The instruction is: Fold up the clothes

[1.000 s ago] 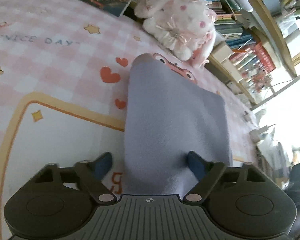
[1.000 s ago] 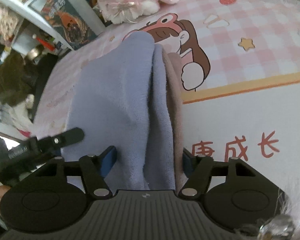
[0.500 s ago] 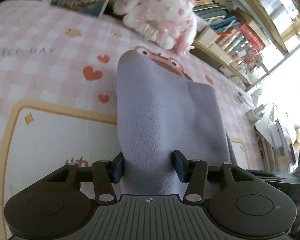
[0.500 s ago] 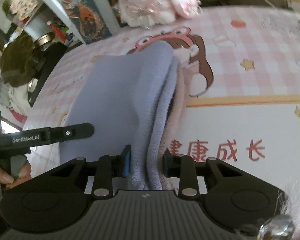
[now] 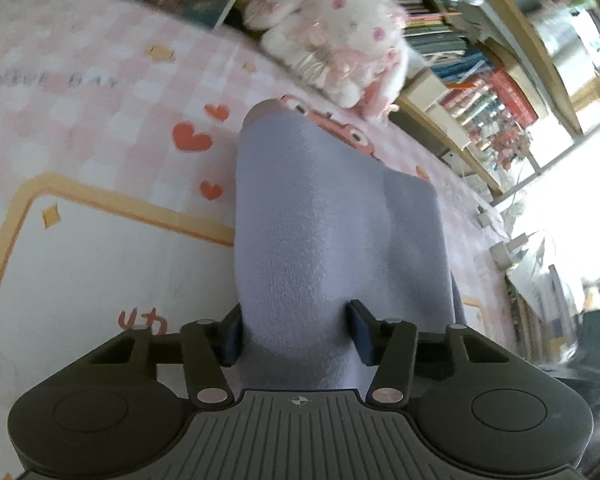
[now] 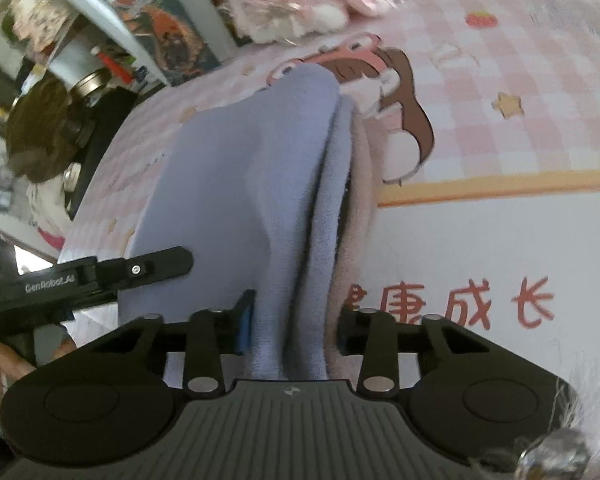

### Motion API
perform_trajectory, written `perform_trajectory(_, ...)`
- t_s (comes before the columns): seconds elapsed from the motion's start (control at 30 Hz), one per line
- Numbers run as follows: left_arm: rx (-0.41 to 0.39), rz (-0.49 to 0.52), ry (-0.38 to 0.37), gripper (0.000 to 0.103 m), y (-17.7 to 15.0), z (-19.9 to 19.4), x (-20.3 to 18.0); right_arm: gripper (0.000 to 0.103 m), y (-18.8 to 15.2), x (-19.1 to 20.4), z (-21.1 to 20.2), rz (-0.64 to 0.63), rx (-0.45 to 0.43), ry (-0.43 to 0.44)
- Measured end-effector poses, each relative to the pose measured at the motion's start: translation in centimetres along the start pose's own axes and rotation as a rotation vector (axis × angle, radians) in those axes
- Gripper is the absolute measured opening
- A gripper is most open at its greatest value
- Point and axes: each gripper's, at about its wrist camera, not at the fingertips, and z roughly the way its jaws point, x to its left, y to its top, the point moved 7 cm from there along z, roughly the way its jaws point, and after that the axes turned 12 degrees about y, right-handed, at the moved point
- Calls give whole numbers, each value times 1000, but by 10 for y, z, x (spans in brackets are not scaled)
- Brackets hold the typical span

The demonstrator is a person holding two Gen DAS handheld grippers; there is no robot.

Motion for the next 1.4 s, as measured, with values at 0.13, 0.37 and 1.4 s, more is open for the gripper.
perform_trajectory(0.13,-70,35,-9,46,5,-15,-12,26,5,13,-12,-104,-48,-7)
perform_trajectory(0.37,-155,57,-28,46,22,-33,-27,26,22,22,-32,-191,-108,1)
perform_trajectory(1.4,-187,9,-13,47,150,11,96,27,125,84,110,-264,-104,-63)
